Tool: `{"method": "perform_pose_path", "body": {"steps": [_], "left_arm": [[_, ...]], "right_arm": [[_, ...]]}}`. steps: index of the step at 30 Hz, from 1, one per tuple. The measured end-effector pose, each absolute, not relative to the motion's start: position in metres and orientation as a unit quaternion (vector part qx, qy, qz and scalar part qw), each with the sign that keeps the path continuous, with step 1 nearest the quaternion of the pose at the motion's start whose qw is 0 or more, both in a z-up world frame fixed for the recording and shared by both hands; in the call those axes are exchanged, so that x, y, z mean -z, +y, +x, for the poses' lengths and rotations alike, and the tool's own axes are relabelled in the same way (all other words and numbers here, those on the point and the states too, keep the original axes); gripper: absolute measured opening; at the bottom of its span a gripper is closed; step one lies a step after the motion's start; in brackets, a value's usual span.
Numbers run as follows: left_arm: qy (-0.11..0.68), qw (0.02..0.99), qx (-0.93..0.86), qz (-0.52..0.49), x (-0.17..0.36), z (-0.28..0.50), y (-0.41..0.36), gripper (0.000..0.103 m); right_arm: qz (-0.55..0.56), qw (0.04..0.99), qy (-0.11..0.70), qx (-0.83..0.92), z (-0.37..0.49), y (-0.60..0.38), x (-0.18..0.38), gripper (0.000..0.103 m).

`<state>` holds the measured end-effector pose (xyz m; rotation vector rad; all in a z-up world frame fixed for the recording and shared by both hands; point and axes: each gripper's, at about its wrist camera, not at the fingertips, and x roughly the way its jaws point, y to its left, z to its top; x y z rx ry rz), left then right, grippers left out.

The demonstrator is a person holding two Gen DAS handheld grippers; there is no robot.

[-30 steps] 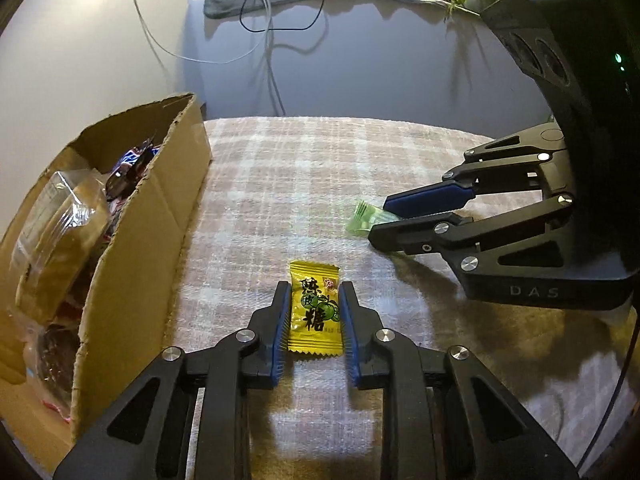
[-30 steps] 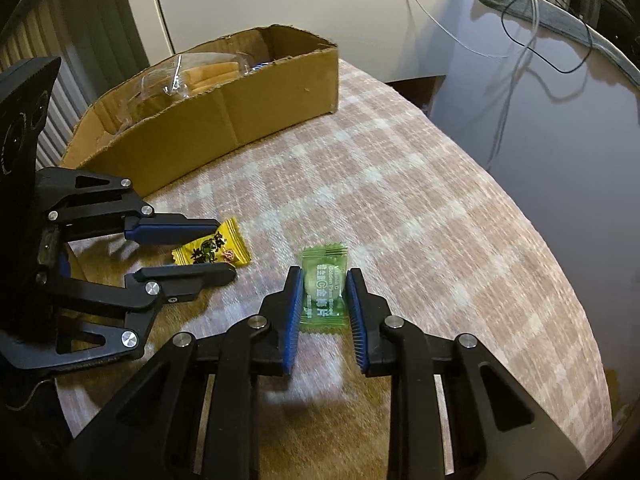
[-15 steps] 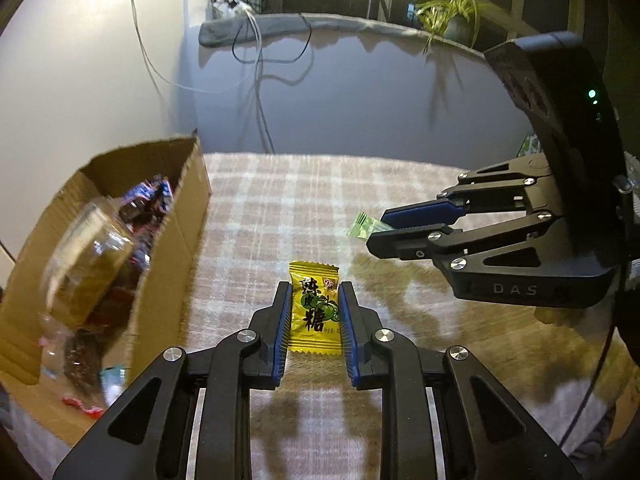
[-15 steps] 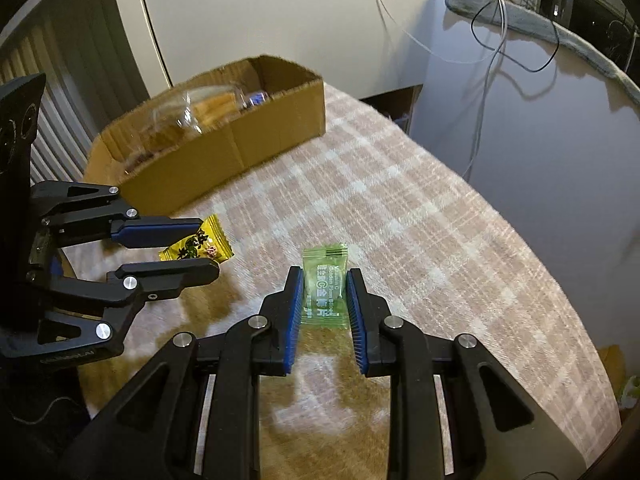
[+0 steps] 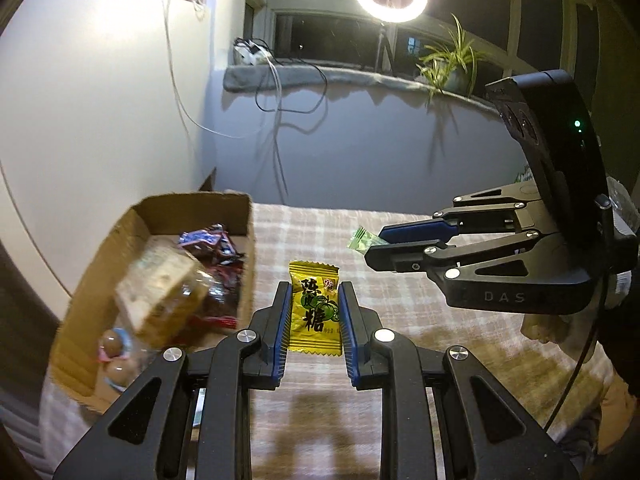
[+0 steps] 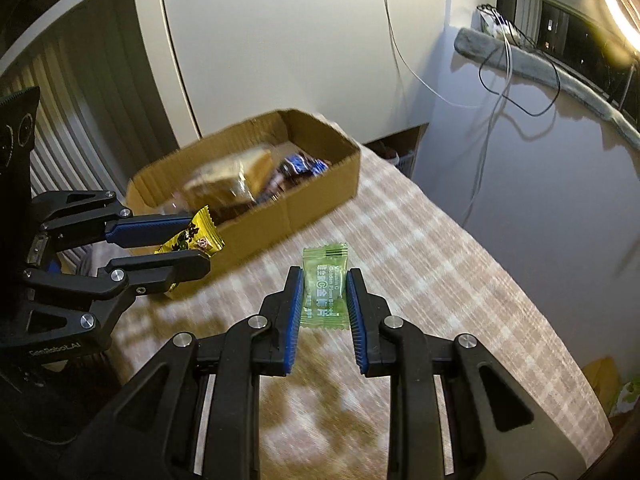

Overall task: Organize snacks
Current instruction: 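Lift both held packets and carry them over the box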

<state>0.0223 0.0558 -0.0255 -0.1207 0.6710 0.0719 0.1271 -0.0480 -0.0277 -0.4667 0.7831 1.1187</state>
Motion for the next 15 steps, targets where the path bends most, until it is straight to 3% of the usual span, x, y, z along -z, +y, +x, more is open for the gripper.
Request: {"method": "perform_pose_path", "body": {"steps": [15], "left_arm": [[0.300,0.949,-0.055,-0.076,0.007,-0.012,0.107,0.021]], "right_arm": [[-0.214,0.747,0.347,-0.525,0.098,0.008,0.009,0.023]]}}
